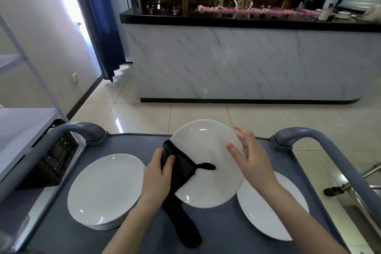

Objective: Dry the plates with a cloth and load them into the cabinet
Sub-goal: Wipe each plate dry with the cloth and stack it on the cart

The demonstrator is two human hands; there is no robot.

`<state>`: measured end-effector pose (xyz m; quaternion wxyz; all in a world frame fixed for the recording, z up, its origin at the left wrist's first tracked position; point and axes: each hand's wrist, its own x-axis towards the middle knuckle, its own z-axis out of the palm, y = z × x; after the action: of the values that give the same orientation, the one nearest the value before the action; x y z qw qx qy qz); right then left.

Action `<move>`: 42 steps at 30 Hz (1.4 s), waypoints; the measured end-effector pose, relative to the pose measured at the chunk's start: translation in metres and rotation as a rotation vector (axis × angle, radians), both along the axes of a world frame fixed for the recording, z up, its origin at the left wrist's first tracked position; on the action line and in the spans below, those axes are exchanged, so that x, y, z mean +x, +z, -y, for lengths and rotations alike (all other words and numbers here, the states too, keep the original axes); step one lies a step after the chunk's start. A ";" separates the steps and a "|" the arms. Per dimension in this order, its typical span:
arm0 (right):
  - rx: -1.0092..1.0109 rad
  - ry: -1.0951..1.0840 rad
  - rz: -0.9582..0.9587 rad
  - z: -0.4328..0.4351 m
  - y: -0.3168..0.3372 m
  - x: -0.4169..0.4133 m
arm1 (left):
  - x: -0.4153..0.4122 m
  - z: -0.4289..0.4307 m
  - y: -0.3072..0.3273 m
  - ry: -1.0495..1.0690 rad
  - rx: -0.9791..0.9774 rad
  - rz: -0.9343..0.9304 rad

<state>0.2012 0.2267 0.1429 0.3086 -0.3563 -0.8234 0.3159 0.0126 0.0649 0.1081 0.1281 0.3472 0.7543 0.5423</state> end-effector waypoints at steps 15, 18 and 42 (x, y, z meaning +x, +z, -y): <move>-0.100 -0.078 -0.196 0.007 0.001 -0.021 | 0.012 -0.006 -0.004 0.099 0.073 0.208; -0.285 -0.430 -0.453 0.026 -0.012 -0.027 | 0.037 -0.007 -0.015 0.225 0.041 0.323; -0.097 -0.063 -0.169 0.009 0.012 -0.011 | 0.015 -0.016 -0.007 0.133 0.022 0.289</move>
<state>0.1900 0.2177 0.1545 0.3693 -0.3688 -0.7665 0.3744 0.0281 0.0810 0.1011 0.1952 0.2160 0.7433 0.6023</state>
